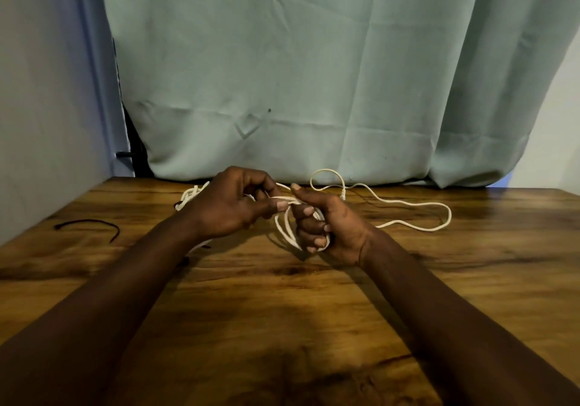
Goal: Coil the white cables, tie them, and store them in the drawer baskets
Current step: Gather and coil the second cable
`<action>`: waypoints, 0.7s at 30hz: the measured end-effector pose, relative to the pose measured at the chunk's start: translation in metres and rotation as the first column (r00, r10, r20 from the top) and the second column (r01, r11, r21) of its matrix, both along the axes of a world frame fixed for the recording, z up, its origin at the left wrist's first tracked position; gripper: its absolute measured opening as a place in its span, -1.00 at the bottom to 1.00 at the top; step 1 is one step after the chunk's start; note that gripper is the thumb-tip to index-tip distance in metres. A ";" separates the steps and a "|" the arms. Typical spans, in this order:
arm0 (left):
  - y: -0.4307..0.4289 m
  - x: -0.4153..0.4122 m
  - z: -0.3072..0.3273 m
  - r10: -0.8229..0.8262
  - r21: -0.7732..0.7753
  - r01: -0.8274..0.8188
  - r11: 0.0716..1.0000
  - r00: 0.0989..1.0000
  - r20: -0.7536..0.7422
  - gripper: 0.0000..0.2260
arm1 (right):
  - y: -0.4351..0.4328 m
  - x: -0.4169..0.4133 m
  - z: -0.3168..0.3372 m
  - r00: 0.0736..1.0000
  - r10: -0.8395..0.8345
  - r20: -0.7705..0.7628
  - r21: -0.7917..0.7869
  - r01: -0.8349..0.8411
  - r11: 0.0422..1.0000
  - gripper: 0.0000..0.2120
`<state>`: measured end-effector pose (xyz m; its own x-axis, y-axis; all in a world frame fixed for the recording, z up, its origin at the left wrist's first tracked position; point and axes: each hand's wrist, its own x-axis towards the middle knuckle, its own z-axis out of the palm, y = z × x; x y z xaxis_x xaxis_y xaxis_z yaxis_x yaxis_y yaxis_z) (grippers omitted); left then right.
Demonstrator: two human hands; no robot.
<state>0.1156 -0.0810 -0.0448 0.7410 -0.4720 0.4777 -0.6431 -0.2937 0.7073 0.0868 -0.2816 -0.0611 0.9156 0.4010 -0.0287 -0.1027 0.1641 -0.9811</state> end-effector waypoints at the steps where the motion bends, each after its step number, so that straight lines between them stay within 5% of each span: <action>1: 0.002 0.001 -0.001 0.005 -0.005 -0.005 1.000 1.000 -0.028 -0.87 | -0.003 0.001 0.001 1.000 0.010 -0.004 0.064 -0.009 0.998 -0.52; 7: 0.009 0.005 -0.004 0.045 -0.223 -0.083 0.971 0.984 -0.172 -0.84 | -0.019 0.010 0.004 0.991 0.123 0.045 0.366 -0.131 0.921 -0.53; 11: 0.008 0.006 -0.007 0.175 -0.390 -0.186 0.902 0.982 -0.066 -0.88 | -0.022 0.011 0.006 0.994 0.076 0.078 0.474 -0.104 0.874 -0.52; 16: 0.017 0.017 -0.014 0.378 -0.379 -0.281 0.882 0.901 0.213 -0.94 | -0.029 0.011 0.011 0.998 -0.052 0.047 0.580 0.015 0.815 -0.53; 21: 0.017 0.013 -0.014 0.363 -0.062 -0.437 0.897 0.650 0.668 -0.84 | -0.031 0.009 0.012 0.990 -0.138 0.031 0.640 0.086 0.763 -0.54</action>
